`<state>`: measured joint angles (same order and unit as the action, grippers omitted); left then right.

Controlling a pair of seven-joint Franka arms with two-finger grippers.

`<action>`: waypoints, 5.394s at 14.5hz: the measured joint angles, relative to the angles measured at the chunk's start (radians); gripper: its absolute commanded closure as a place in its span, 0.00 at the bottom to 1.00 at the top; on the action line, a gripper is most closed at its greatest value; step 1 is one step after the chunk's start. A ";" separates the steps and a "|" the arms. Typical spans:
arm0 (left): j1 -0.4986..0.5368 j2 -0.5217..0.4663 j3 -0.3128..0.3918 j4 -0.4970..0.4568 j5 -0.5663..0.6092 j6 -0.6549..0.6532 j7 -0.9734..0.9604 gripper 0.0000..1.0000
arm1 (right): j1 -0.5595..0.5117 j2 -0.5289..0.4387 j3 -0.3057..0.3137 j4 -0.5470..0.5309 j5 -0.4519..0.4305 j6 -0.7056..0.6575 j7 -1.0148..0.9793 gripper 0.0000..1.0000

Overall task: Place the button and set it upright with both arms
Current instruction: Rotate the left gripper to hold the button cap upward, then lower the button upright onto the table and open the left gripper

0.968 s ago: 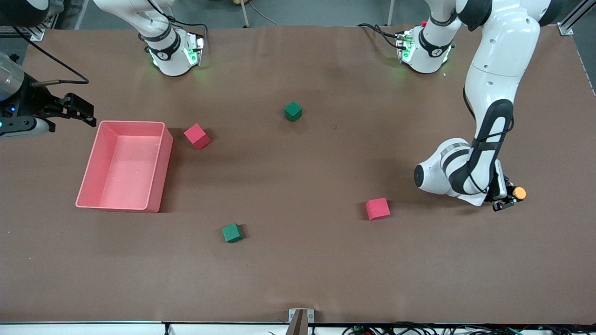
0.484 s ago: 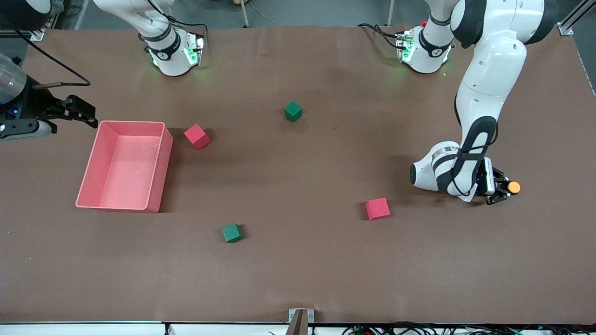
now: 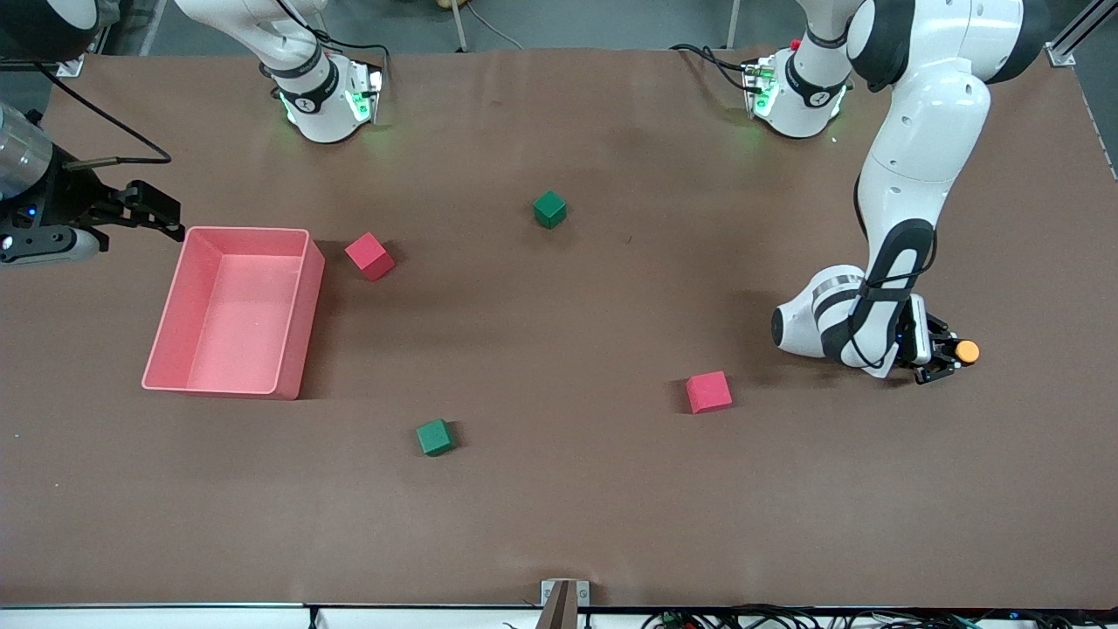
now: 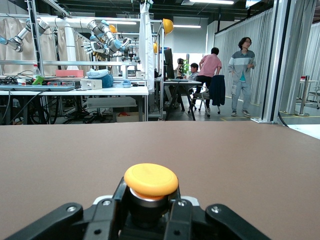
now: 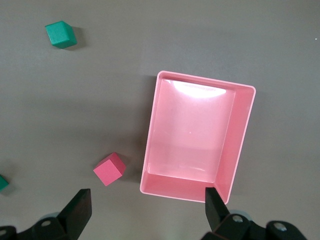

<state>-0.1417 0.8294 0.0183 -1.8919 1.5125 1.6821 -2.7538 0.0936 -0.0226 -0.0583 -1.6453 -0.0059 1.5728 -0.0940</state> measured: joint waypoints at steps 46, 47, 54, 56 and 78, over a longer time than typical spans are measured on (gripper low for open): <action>0.033 0.081 0.017 0.101 0.031 -0.041 -0.017 0.00 | -0.002 0.006 -0.007 0.004 0.000 0.051 0.000 0.00; 0.034 0.081 0.017 0.101 0.031 -0.042 -0.016 0.00 | -0.002 0.006 -0.008 0.004 0.000 0.051 0.000 0.00; 0.034 0.070 0.017 0.110 0.033 -0.084 0.014 0.00 | -0.002 0.008 -0.009 0.004 0.000 0.052 0.000 0.00; 0.034 0.052 0.017 0.112 0.033 -0.086 0.026 0.00 | -0.002 0.008 -0.009 0.004 0.000 0.052 0.000 0.00; 0.035 -0.429 -0.007 0.375 -0.912 0.098 1.499 0.00 | -0.003 0.011 -0.015 0.003 0.000 0.053 0.000 0.00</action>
<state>-0.1069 0.4005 0.0117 -1.5168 0.6003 1.7801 -1.2552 0.0907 -0.0112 -0.0734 -1.6423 -0.0059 1.6258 -0.0939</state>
